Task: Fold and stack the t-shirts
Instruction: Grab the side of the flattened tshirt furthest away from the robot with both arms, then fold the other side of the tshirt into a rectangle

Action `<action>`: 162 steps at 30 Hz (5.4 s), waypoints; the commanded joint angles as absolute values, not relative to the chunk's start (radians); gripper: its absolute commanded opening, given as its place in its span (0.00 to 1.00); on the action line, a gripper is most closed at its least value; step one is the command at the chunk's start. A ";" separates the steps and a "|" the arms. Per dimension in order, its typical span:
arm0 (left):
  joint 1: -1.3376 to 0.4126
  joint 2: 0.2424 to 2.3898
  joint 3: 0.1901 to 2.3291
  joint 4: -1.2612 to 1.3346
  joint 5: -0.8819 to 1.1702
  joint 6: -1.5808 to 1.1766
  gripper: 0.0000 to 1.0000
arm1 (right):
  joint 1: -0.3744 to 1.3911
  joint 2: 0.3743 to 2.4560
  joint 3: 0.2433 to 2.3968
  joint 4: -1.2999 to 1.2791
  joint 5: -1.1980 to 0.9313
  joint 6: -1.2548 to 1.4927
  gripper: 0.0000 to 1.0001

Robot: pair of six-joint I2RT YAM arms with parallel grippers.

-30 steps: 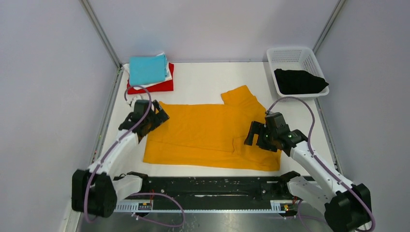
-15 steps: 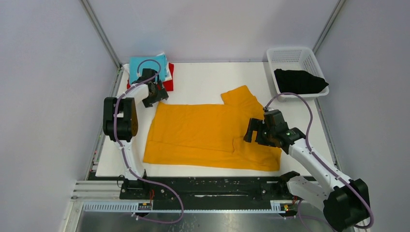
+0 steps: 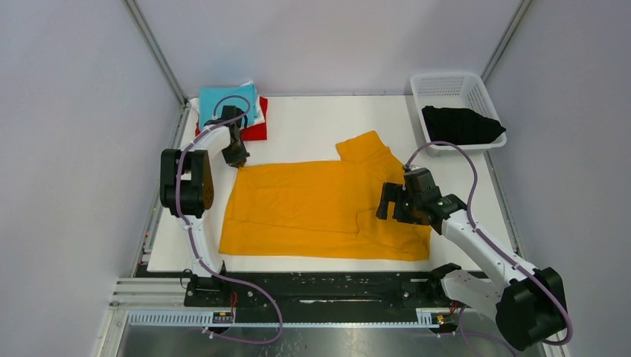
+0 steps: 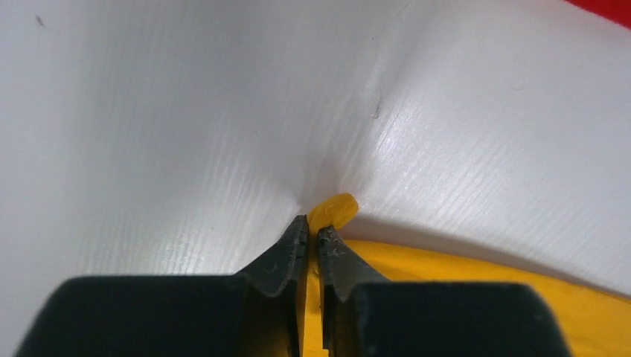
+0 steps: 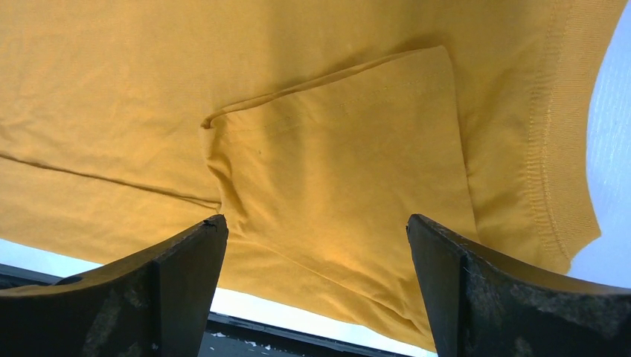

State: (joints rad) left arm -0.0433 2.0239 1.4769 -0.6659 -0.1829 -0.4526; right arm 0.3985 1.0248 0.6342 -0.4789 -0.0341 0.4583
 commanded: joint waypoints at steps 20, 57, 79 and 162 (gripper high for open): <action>-0.109 1.987 1.565 -0.772 -0.310 -0.425 0.00 | 0.322 2.038 1.827 -0.562 0.200 0.290 0.99; -0.107 1.906 1.479 -0.704 -0.274 -0.408 0.00 | 0.356 2.647 2.527 -1.028 -0.073 0.142 0.75; -0.107 1.862 1.461 -0.706 -0.306 -0.407 0.00 | 0.365 2.390 2.272 -0.769 0.198 0.014 0.00; -0.179 1.292 0.700 -0.306 -0.062 -0.677 0.99 | 0.759 1.248 0.851 -0.387 0.245 0.456 1.00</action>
